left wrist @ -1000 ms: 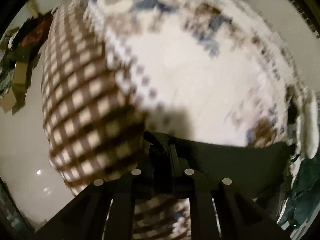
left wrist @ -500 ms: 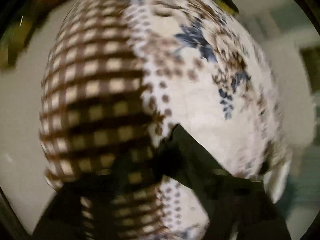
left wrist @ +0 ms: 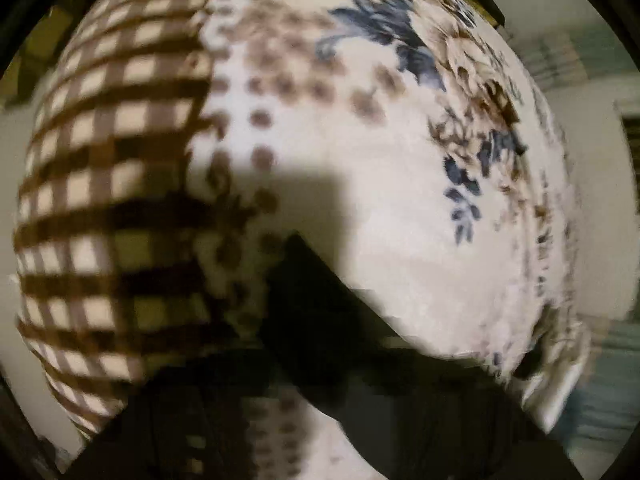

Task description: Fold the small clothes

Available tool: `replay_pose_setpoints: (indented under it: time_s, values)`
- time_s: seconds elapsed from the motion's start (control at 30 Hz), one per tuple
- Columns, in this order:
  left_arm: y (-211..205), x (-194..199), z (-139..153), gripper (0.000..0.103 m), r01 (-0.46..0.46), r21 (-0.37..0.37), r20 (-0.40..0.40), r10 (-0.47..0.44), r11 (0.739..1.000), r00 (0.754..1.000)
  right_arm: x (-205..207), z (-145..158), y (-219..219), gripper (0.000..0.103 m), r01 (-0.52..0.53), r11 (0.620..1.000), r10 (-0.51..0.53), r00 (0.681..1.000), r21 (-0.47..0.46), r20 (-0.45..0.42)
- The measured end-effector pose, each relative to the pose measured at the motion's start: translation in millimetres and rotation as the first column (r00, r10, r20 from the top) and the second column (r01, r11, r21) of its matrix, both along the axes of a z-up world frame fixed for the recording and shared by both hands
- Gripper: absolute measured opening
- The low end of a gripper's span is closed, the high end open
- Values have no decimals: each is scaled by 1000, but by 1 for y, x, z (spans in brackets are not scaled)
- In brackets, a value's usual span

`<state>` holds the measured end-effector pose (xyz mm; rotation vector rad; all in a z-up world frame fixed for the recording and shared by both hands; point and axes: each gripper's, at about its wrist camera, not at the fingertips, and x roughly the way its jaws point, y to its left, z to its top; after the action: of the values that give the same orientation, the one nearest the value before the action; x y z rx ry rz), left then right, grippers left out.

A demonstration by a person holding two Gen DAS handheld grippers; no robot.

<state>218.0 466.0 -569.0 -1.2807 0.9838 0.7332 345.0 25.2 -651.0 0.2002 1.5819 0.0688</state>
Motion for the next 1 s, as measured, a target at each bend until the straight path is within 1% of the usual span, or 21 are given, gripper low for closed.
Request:
replay_pose_setpoints:
  time_s: [0.07,0.1,0.17,0.2,0.23,0.27,0.3,0.33,0.37,0.4,0.43,0.47,0.5,0.57,0.63,0.73,0.8,0.87,0.93,0.97,1.0]
  values:
    - [-1,0,18,7,2,38,54,-5,999,999,-4,0,-4,60,3,1000,-3,1000,0,1]
    - [-3,-3,35,7,1,59,119,-8,998,993,-5,0,-5,60,4,1000,-4,1000,1,2]
    - [-8,-8,64,7,6,107,224,-30,994,974,-5,1,-8,60,11,1000,-11,1000,7,2]
    - [-12,-13,79,7,12,131,287,-49,991,957,-6,1,-10,60,12,1000,-12,1000,9,2]
    - [-15,-19,86,8,25,141,313,-69,990,947,-8,0,-12,60,14,1000,-14,1000,12,0]
    - [-15,-23,85,9,36,138,317,-79,990,945,-8,0,-13,60,14,1000,-14,1000,13,-2]
    - [-15,-31,79,12,47,124,300,-83,991,950,-10,0,-14,60,15,1000,-15,1000,14,-4]
    - [-14,-43,67,12,50,94,262,-73,994,962,-12,1,-17,60,19,1000,-19,1000,16,-7]
    - [-12,-56,51,14,35,50,215,-45,998,976,-13,2,-20,60,22,1000,-22,1000,18,-9]
    - [-9,-75,35,18,-5,-9,161,6,1000,987,-14,4,-22,60,26,999,-26,1000,21,-12]
    - [-8,-86,24,20,-39,-50,138,46,998,989,-13,5,-24,60,30,999,-30,999,24,-15]
    - [-9,-100,16,25,-76,-89,129,87,993,988,-13,5,-27,60,30,999,-30,999,25,-17]
    - [-11,-111,11,40,-107,-113,124,121,988,985,-14,6,-28,60,27,999,-27,999,24,-18]
    - [-18,-121,10,51,-145,-140,161,167,980,973,-12,4,-21,60,17,1000,-17,1000,17,-19]
    - [-22,-110,10,53,-133,-153,202,163,979,966,-14,4,-23,60,5,1000,-5,1000,9,-19]
    - [-23,-78,8,53,-85,-150,205,115,985,972,-18,4,-25,60,-11,1000,11,1000,-5,-16]
    - [-22,-56,1,53,-86,-128,178,108,988,978,-22,7,-28,60,-19,1000,19,1000,-14,-12]
    - [-17,-39,-2,51,-84,-82,162,97,993,982,-25,8,-30,60,-28,999,27,1000,-20,-9]
    - [-14,-22,3,21,-52,1,117,52,999,992,-28,9,-31,60,-37,999,37,999,-25,-5]
    - [-13,-19,4,7,-43,20,104,40,999,994,-30,10,-32,60,-40,999,40,999,-25,-4]
    - [-10,-17,5,7,-40,29,104,37,999,994,-32,11,-35,60,-43,999,43,999,-26,-2]
